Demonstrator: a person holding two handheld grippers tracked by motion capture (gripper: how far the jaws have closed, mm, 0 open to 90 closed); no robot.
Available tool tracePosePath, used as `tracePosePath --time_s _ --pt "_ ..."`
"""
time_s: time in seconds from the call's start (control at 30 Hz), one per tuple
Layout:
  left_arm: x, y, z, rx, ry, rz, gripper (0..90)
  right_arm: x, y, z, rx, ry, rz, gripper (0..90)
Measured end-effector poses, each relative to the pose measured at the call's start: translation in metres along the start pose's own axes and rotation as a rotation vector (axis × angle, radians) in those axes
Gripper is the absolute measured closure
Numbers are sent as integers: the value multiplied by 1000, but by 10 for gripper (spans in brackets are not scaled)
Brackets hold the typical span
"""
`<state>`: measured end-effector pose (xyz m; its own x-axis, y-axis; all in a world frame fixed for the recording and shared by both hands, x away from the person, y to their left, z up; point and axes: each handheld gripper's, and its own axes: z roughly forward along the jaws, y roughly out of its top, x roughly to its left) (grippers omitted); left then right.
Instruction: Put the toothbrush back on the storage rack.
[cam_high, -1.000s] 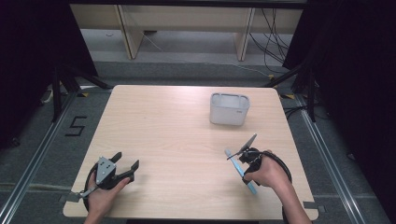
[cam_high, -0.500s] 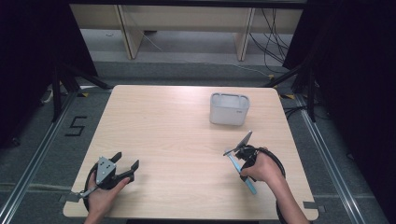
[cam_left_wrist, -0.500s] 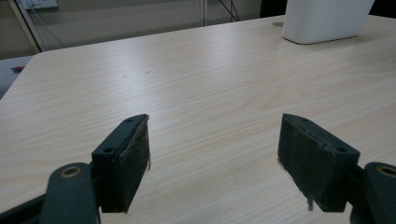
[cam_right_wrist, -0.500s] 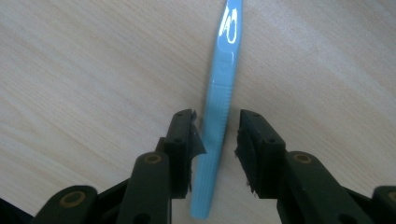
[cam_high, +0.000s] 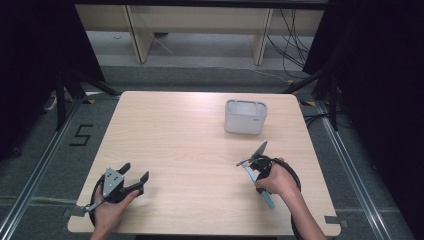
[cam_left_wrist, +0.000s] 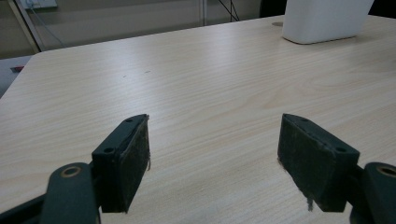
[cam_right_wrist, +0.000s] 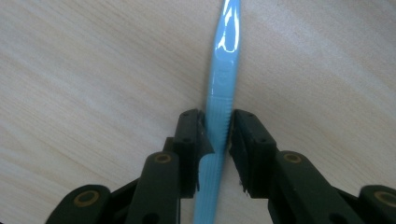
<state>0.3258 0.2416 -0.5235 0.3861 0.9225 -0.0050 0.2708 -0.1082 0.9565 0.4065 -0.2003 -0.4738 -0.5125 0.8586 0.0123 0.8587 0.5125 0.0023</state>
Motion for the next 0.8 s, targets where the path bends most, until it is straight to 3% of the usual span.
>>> tracePosePath --time_s 0.07,0.1,0.17,0.2,0.3,0.47,0.53,0.73,0.8 --pt "0 0 0 -1 2 -2 247 -2 0 1 -17 -9 -19 720" --pt "0 0 0 0 2 -2 247 0 0 0 -11 -10 3 733" --pt "0 0 0 5 3 2 247 -1 0 1 -9 -24 -9 751" --pt "0 0 0 5 3 0 247 2 0 0 -6 -30 18 766" --pt "0 0 0 1 2 -1 248 4 0 0 -2 -36 27 787" --pt "0 0 0 -2 1 -2 248 3 0 -1 14 -10 16 790" --pt "0 0 -1 3 2 -2 249 4 -1 -1 14 -14 37 791" --pt "0 0 0 0 0 -2 253 1 -6 -9 -54 -13 8 792" --pt "0 0 -1 4 -1 1 254 2 -7 -13 -55 -4 32 792"
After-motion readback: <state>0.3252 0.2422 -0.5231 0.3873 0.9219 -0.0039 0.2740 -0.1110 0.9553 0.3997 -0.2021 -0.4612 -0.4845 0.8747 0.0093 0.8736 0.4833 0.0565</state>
